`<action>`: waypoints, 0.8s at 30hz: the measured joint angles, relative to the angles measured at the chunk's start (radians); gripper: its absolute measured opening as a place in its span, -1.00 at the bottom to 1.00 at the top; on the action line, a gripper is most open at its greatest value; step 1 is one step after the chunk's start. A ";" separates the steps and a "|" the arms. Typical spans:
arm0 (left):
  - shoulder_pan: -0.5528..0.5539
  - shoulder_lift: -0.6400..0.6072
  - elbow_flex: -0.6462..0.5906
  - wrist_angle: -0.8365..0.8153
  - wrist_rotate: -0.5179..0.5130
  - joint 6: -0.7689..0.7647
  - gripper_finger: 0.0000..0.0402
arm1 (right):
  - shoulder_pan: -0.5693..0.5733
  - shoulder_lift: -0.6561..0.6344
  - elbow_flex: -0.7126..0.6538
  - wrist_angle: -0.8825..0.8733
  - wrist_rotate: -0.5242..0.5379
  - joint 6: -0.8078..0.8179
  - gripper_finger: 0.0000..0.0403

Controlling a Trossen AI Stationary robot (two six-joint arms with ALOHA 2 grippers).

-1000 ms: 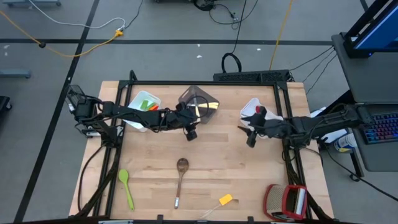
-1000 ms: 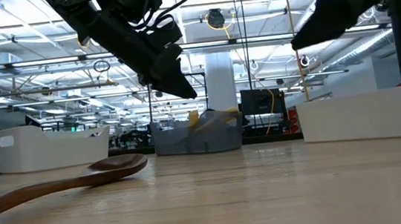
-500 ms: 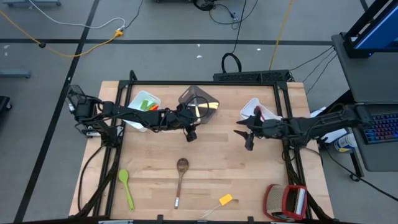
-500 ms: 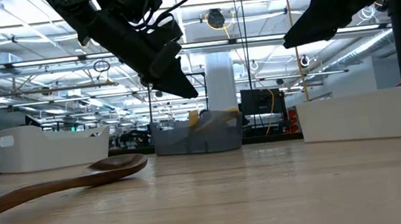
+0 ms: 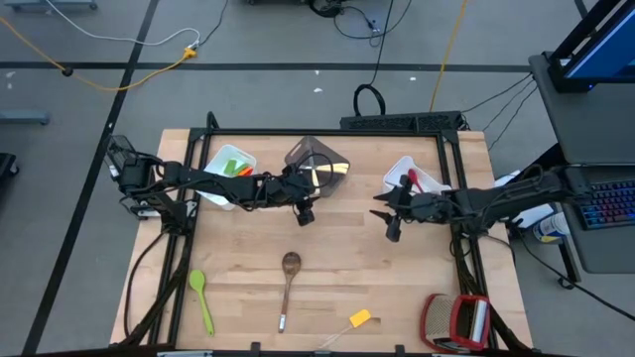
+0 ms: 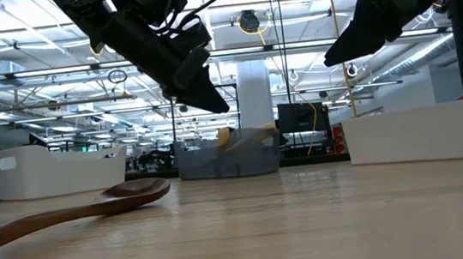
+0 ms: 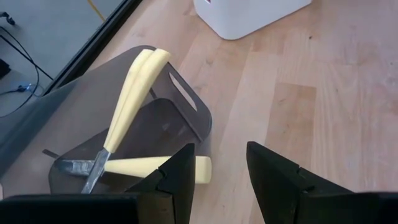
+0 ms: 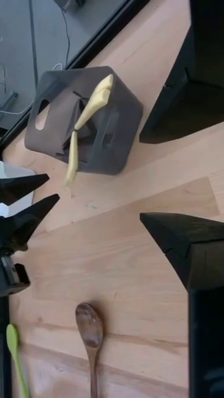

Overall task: Pick & Place Kitchen Items
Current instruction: Put the green serving spoon into the right white bin

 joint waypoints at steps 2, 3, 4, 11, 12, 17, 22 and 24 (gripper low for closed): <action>0.000 0.000 0.000 0.006 0.000 0.000 -0.26 | 0.000 0.006 0.000 0.001 0.000 0.000 -0.09; 0.000 0.000 0.000 0.009 0.000 0.000 -0.25 | 0.000 0.010 0.000 0.000 0.000 0.000 -0.09; 0.000 0.000 0.000 0.009 0.000 0.000 -0.26 | 0.000 0.013 0.000 0.000 0.000 0.000 -0.10; 0.000 0.000 0.000 0.009 0.000 0.000 -0.26 | 0.000 0.037 0.000 0.000 0.000 0.002 -0.09; 0.000 0.000 0.000 0.009 0.000 0.000 -0.26 | 0.000 0.040 0.000 0.000 -0.001 0.003 -0.09; 0.000 0.000 0.000 0.009 0.000 0.000 -0.25 | 0.000 0.052 0.000 0.000 -0.001 0.003 -0.10; 0.000 0.000 0.000 0.008 0.000 0.000 -0.26 | 0.000 0.061 0.000 0.009 -0.001 0.003 -0.10; 0.000 0.000 0.000 0.008 0.000 0.000 -0.25 | 0.000 0.061 0.000 0.022 -0.001 0.003 -0.11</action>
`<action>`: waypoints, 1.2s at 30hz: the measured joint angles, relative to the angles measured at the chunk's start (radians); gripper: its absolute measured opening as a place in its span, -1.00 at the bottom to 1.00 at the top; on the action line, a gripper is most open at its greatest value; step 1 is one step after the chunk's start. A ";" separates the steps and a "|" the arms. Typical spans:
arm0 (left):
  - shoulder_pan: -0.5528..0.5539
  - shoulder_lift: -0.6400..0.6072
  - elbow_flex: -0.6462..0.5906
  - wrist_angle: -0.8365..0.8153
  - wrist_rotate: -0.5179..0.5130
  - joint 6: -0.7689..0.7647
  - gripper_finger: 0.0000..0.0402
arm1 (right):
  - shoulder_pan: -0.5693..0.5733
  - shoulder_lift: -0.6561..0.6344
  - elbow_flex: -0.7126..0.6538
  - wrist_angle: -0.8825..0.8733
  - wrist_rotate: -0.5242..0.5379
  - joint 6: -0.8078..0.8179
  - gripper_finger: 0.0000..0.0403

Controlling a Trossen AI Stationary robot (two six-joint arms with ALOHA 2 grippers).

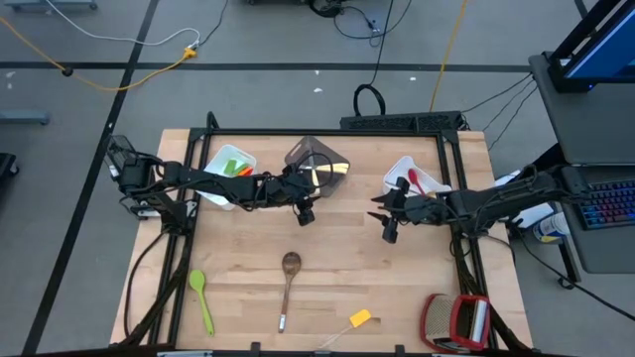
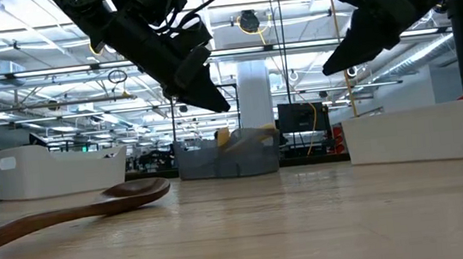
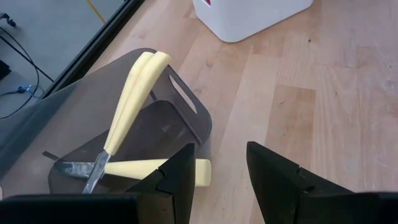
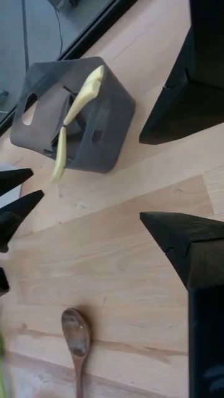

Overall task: Pick & Place Kitchen Items
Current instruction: Put the green serving spoon into the right white bin

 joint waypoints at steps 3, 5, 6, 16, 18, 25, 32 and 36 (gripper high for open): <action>0.000 0.000 0.000 0.000 0.000 0.000 -0.26 | 0.000 0.000 0.000 0.035 0.000 -0.007 -0.11; 0.000 0.000 0.000 0.000 0.000 0.000 -0.26 | 0.000 0.000 0.000 0.066 0.000 -0.024 -0.11; 0.000 0.000 0.000 0.000 0.000 0.000 -0.26 | 0.000 0.000 0.000 0.076 0.000 -0.031 -0.11; 0.000 0.000 0.000 0.000 0.000 0.000 -0.26 | 0.000 0.000 0.000 0.097 -0.001 -0.036 -0.12; 0.000 0.000 0.000 0.000 0.000 0.000 -0.25 | 0.000 0.000 0.000 0.097 -0.001 -0.036 -0.12; 0.000 0.000 0.000 0.000 0.000 0.000 -0.25 | 0.000 0.000 0.000 0.097 -0.001 -0.036 -0.13; 0.000 0.000 0.000 0.000 0.000 0.000 -0.25 | 0.000 0.000 0.000 0.097 -0.001 -0.016 -0.13; 0.000 0.000 0.000 0.000 0.000 0.000 -0.25 | 0.001 0.000 0.000 0.097 -0.001 0.021 -0.15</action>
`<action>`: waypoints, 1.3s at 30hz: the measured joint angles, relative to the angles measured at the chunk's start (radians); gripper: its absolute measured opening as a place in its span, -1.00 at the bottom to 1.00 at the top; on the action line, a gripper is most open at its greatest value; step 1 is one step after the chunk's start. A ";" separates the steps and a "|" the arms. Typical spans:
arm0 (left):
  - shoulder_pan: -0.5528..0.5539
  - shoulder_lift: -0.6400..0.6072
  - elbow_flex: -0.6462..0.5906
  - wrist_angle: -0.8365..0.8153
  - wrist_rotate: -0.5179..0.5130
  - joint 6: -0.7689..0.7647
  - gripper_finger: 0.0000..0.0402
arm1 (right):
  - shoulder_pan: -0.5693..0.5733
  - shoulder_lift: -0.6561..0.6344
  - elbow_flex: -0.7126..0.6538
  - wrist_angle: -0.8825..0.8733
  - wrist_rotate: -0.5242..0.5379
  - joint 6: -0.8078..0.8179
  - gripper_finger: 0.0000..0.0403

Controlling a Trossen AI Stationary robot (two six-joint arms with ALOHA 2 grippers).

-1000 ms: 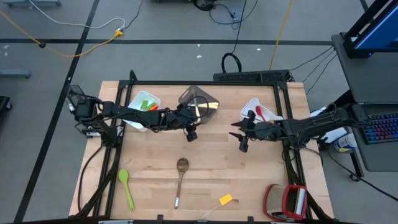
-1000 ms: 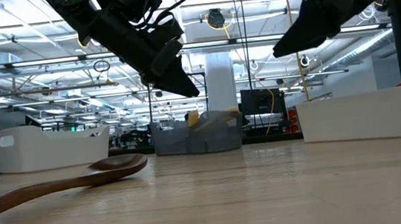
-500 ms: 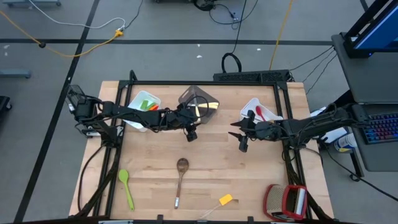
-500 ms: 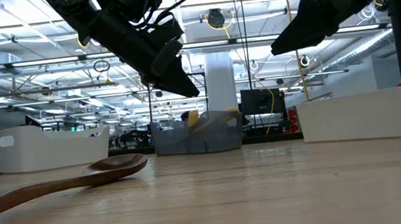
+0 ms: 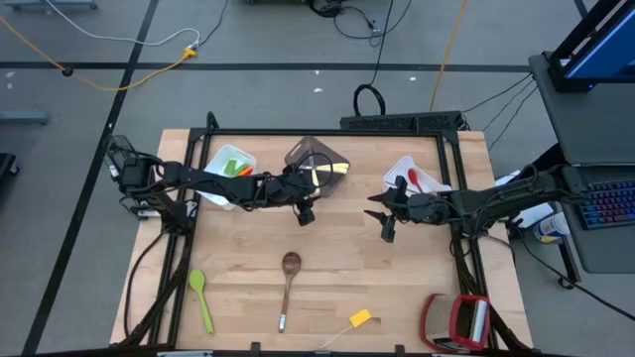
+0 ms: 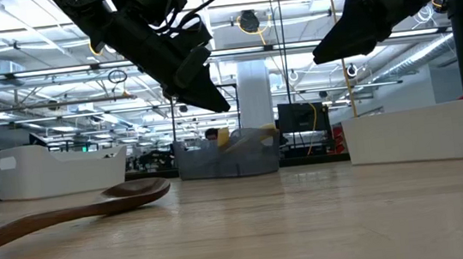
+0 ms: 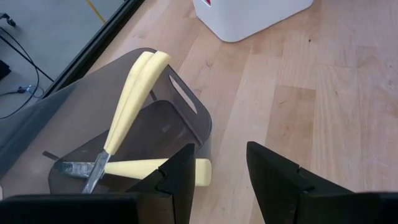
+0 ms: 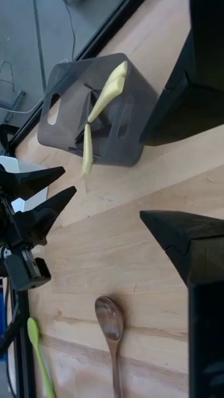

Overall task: Pick & Place Kitchen Items
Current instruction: Put the green serving spoon into the right white bin

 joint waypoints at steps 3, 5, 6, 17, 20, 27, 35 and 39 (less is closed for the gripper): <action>0.000 0.000 -0.001 0.024 0.000 0.000 -0.25 | 0.000 0.000 0.000 0.000 0.000 0.008 -0.16; 0.001 0.000 -0.001 0.058 -0.004 0.000 -0.26 | 0.000 0.000 0.000 0.000 0.000 0.007 -0.16; 0.001 0.000 -0.001 0.070 -0.009 0.000 -0.25 | 0.000 0.000 0.000 0.000 0.000 0.006 -0.16; -0.006 0.000 -0.001 0.067 0.004 0.000 -0.25 | 0.000 0.000 0.000 0.000 0.000 -0.007 -0.16; -0.013 0.000 -0.001 -0.005 0.038 0.002 -0.26 | 0.000 0.000 0.000 0.000 0.000 -0.027 -0.16; -0.048 -0.087 0.000 -0.264 0.045 -0.022 -0.26 | 0.000 0.000 0.000 0.001 0.002 -0.028 -0.16; -0.065 -0.388 0.000 -0.489 0.043 -0.134 -0.26 | 0.000 0.002 -0.034 0.115 0.002 -0.029 -0.16; -0.081 -0.511 0.000 -0.611 0.028 -0.188 -0.26 | 0.000 0.003 -0.101 0.291 -0.002 -0.073 -0.16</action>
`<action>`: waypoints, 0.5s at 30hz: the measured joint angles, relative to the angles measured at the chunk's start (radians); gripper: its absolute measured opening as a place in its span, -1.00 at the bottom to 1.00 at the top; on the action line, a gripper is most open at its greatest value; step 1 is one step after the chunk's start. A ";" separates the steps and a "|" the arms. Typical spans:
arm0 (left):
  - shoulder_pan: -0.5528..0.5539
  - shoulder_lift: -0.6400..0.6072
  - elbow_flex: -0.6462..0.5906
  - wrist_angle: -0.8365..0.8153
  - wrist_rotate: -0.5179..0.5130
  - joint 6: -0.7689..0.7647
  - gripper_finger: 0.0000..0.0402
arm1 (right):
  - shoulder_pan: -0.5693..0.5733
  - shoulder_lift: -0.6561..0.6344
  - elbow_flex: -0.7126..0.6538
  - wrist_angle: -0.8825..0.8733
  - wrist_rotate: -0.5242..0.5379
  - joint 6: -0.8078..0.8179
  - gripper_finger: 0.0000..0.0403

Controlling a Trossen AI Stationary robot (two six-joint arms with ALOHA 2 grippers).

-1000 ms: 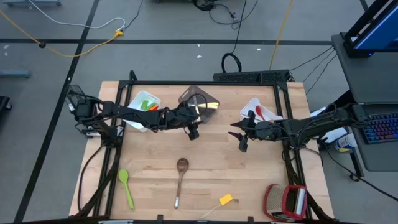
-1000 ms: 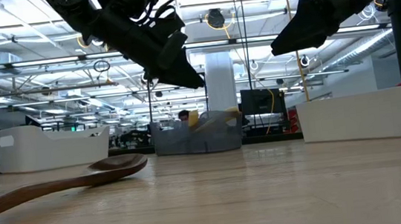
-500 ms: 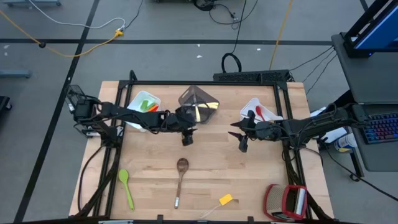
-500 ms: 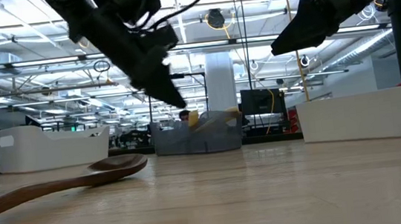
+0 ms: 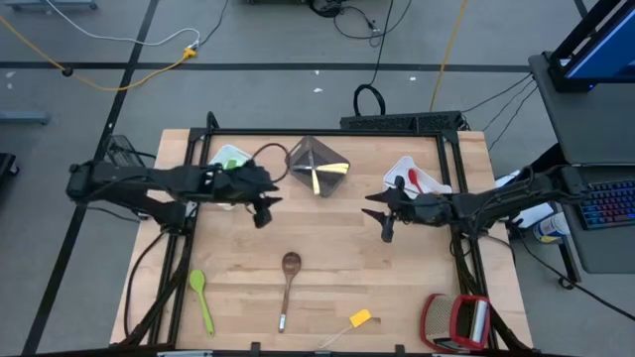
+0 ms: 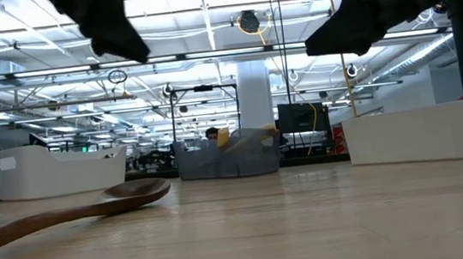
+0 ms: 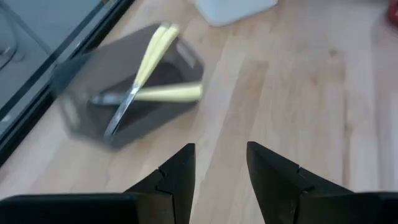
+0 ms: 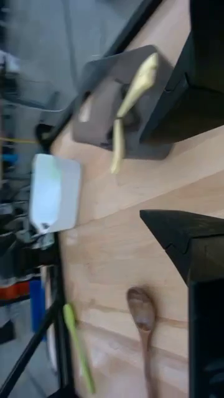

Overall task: Pick & Place Kitchen Items
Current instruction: Put the green serving spoon into the right white bin

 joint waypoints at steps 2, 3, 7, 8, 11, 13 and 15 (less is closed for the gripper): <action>-0.017 -0.036 -0.001 -0.075 -0.035 -0.020 -0.26 | -0.001 0.000 -0.036 0.077 -0.033 -0.041 -0.16; -0.027 -0.052 -0.001 -0.093 -0.058 -0.034 -0.26 | -0.001 0.000 -0.056 0.117 -0.055 -0.061 -0.16; -0.074 -0.096 -0.041 -0.110 -0.127 -0.076 -0.26 | -0.001 0.000 -0.117 0.289 -0.128 -0.126 -0.16; -0.085 -0.103 -0.058 -0.101 -0.128 -0.085 -0.26 | -0.001 0.000 -0.133 0.328 -0.129 -0.141 -0.16; -0.118 -0.107 -0.103 -0.095 -0.135 -0.132 -0.26 | -0.002 0.000 -0.167 0.411 -0.127 -0.160 -0.16; -0.139 -0.105 -0.132 -0.094 -0.140 -0.172 -0.26 | -0.002 0.000 -0.184 0.453 -0.127 -0.170 -0.16; -0.157 -0.098 -0.150 -0.092 -0.142 -0.236 -0.26 | -0.002 0.000 -0.196 0.478 -0.127 -0.188 -0.16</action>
